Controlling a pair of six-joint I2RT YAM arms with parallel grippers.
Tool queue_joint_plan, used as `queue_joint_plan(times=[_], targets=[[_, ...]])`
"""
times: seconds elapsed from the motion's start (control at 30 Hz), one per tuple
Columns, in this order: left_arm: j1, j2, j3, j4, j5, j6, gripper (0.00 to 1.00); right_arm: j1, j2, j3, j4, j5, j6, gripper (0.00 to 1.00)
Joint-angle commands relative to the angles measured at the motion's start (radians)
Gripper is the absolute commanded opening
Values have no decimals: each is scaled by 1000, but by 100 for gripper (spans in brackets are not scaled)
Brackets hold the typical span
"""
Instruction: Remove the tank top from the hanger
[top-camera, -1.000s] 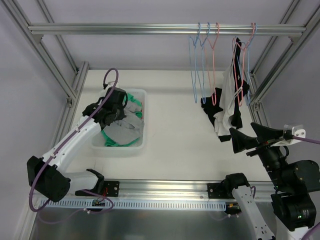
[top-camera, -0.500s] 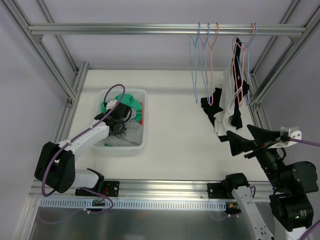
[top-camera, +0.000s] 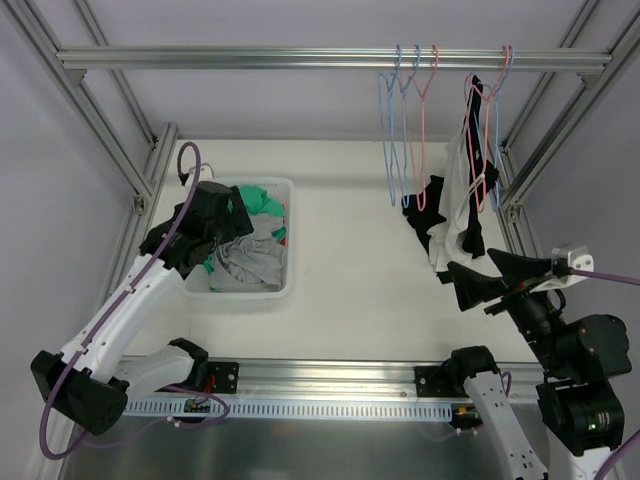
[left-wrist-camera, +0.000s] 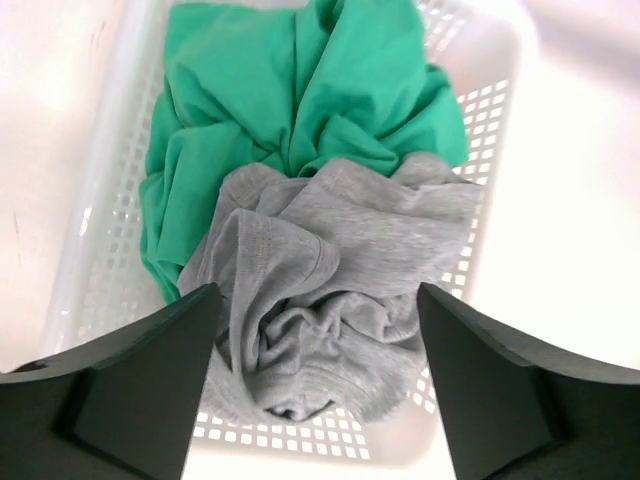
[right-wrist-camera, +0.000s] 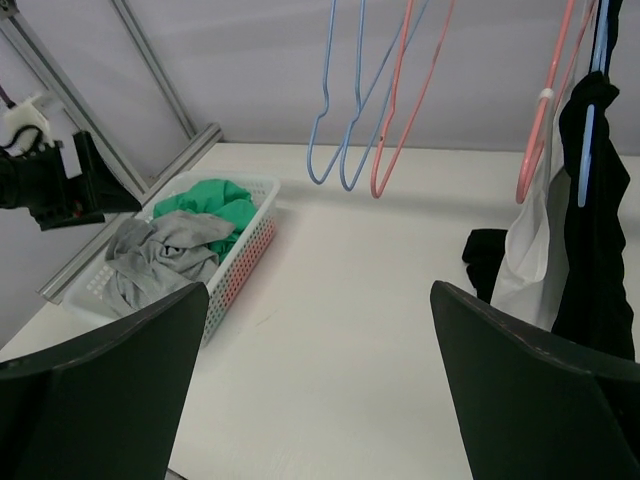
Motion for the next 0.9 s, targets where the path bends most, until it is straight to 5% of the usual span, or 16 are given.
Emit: queue_joint_plan(times=[0.0, 0.1, 0.4, 0.53, 0.87], targets=[[7, -58, 105, -76, 14, 58, 82, -3, 68, 6, -38, 2, -32, 100], [10, -98, 173, -145, -10, 83, 99, -4, 175, 81, -232, 65, -94, 99], [38, -449, 136, -298, -157, 201, 99, 11, 116, 93, -492, 312, -157, 99], [36, -571, 72, -340, -205, 253, 99, 63, 54, 86, -558, 543, -154, 99], [36, -691, -60, -338, -59, 233, 99, 100, -9, 80, -568, 559, -174, 99]])
